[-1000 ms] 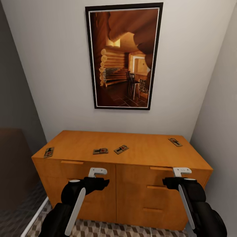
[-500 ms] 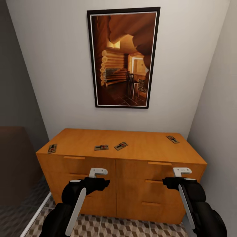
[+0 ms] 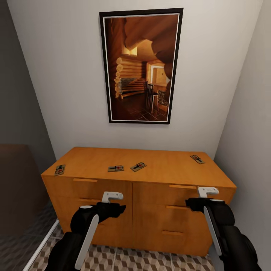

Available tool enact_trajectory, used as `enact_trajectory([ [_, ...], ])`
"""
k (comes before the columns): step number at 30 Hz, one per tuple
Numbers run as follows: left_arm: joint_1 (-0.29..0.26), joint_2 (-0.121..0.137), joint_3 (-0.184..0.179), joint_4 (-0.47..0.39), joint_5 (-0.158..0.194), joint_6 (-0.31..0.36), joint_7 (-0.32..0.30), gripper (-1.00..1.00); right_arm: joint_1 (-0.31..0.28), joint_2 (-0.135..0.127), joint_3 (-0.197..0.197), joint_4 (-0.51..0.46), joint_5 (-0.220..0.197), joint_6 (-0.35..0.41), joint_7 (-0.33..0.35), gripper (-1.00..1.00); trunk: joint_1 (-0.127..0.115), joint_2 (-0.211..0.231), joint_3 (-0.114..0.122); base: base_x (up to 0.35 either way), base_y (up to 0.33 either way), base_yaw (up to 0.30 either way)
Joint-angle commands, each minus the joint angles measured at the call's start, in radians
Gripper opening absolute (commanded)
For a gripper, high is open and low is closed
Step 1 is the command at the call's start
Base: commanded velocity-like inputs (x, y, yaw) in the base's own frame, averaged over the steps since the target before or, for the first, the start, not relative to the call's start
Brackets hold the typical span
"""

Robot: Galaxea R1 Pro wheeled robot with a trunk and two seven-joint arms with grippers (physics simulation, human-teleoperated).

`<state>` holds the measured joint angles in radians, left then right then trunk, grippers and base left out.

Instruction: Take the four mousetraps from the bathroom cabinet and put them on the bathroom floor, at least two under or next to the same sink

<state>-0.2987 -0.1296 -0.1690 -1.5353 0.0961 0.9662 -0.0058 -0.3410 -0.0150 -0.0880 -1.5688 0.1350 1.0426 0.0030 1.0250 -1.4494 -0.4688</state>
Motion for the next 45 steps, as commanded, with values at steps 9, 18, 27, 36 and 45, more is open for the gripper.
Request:
enact_trajectory([
  [9, -0.055, -0.001, 0.001, -0.001, 0.006, -0.017, 0.006, 1.00, -0.079, 0.001, 0.001, -0.001, 0.006, 0.005, -0.001, 1.00, 0.000, -0.001, -0.001, 0.000, 0.000, 0.000],
  [18, -0.139, -0.002, 0.001, -0.001, 0.007, -0.019, 0.003, 1.00, -0.162, 0.002, 0.001, 0.000, 0.008, 0.005, -0.003, 1.00, 0.000, -0.001, -0.001, 0.000, 0.000, 0.000],
  [27, -0.206, -0.004, 0.002, -0.001, 0.007, -0.013, 0.003, 1.00, -0.233, 0.002, 0.001, 0.000, 0.009, 0.005, -0.004, 1.00, 0.000, -0.001, -0.001, 0.000, 0.000, 0.000],
  [36, -0.240, -0.008, 0.002, 0.000, 0.007, -0.012, 0.003, 1.00, -0.275, 0.001, 0.001, 0.000, 0.011, 0.005, -0.004, 1.00, 0.000, -0.001, -0.001, 0.000, 0.000, 0.000],
  [45, -0.291, -0.009, 0.001, 0.002, 0.005, -0.011, 0.003, 1.00, -0.317, 0.003, 0.002, 0.007, 0.011, 0.005, -0.007, 1.00, 0.000, -0.001, -0.001, 0.000, 0.000, 0.000],
])
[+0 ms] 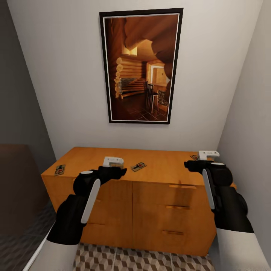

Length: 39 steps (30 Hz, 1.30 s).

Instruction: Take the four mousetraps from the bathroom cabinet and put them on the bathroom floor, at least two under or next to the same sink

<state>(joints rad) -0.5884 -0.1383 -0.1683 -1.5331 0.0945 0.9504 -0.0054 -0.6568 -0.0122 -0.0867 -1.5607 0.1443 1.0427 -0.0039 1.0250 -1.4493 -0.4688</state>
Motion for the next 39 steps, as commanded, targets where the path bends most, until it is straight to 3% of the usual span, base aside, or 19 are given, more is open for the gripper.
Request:
enact_trajectory([
  [1, -0.005, 0.000, 0.000, 0.000, 0.006, 0.005, 0.002, 1.00, -0.007, 0.000, 0.001, 0.001, 0.001, 0.005, -0.002, 1.00, 0.000, -0.001, -0.001, 0.000, 0.000, 0.000],
  [14, -0.022, 0.009, 0.002, 0.004, 0.005, -0.009, -0.002, 1.00, -0.068, 0.007, 0.002, 0.090, -0.007, 0.005, -0.013, 1.00, 0.000, -0.001, -0.001, 0.000, 0.000, 0.000],
  [23, -0.023, 0.011, 0.000, 0.006, -0.002, -0.010, -0.003, 1.00, -0.086, 0.010, 0.002, 0.205, -0.011, 0.005, -0.012, 1.00, 0.000, -0.001, -0.001, 0.000, 0.000, 0.000],
  [39, -0.023, 0.011, 0.005, 0.020, -0.004, -0.012, 0.008, 1.00, -0.087, 0.016, 0.003, 0.202, -0.010, 0.005, -0.009, 1.00, 0.000, -0.001, -0.001, 0.175, 0.000, 0.000],
])
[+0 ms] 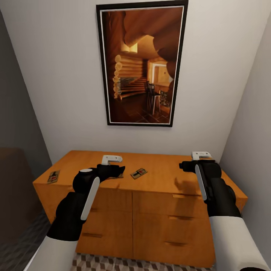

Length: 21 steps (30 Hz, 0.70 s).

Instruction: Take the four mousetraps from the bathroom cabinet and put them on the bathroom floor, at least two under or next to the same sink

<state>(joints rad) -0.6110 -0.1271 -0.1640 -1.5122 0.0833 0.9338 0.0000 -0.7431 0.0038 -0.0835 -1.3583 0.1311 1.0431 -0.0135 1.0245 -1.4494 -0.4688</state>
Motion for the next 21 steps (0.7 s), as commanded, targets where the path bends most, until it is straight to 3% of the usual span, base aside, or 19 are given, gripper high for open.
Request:
enact_trajectory([
  [1, -0.001, 0.000, 0.000, -0.001, 0.007, 0.005, 0.002, 1.00, -0.001, 0.000, 0.000, -0.003, 0.003, 0.004, 0.000, 1.00, 0.001, -0.001, -0.001, 0.301, 0.000, 0.000],
  [21, 0.000, 0.000, 0.001, -0.002, 0.006, 0.005, 0.001, 1.00, -0.001, 0.001, 0.004, -0.038, 0.004, 0.004, 0.001, 1.00, 0.001, -0.001, -0.001, 0.319, 0.000, 0.000],
])
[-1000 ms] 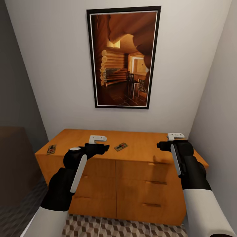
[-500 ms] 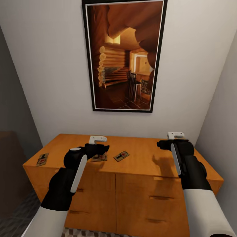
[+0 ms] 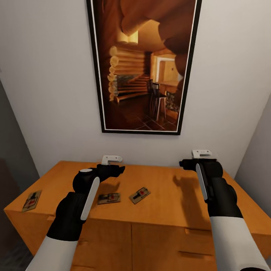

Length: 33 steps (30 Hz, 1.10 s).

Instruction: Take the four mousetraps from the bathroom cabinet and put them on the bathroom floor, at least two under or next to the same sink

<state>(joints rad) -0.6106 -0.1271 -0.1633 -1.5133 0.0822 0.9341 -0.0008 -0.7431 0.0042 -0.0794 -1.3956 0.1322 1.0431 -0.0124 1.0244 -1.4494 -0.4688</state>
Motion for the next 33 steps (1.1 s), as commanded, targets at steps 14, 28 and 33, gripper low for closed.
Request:
enact_trajectory([
  [14, -0.001, 0.000, -0.001, -0.004, 0.007, 0.007, 0.000, 1.00, -0.001, -0.001, -0.001, -0.013, 0.003, 0.004, 0.002, 1.00, 0.001, -0.001, -0.001, 0.160, 0.000, 0.000],
  [28, -0.001, 0.000, -0.009, -0.003, 0.009, 0.012, -0.003, 1.00, -0.001, -0.006, 0.001, -0.024, 0.005, 0.004, 0.003, 1.00, 0.001, -0.001, -0.001, 0.007, 0.000, 0.000],
  [33, 0.000, -0.001, -0.012, -0.001, 0.010, 0.017, -0.004, 1.00, -0.001, -0.013, 0.000, -0.024, 0.010, 0.004, 0.003, 1.00, 0.001, -0.001, -0.001, 0.000, 0.000, 0.000],
])
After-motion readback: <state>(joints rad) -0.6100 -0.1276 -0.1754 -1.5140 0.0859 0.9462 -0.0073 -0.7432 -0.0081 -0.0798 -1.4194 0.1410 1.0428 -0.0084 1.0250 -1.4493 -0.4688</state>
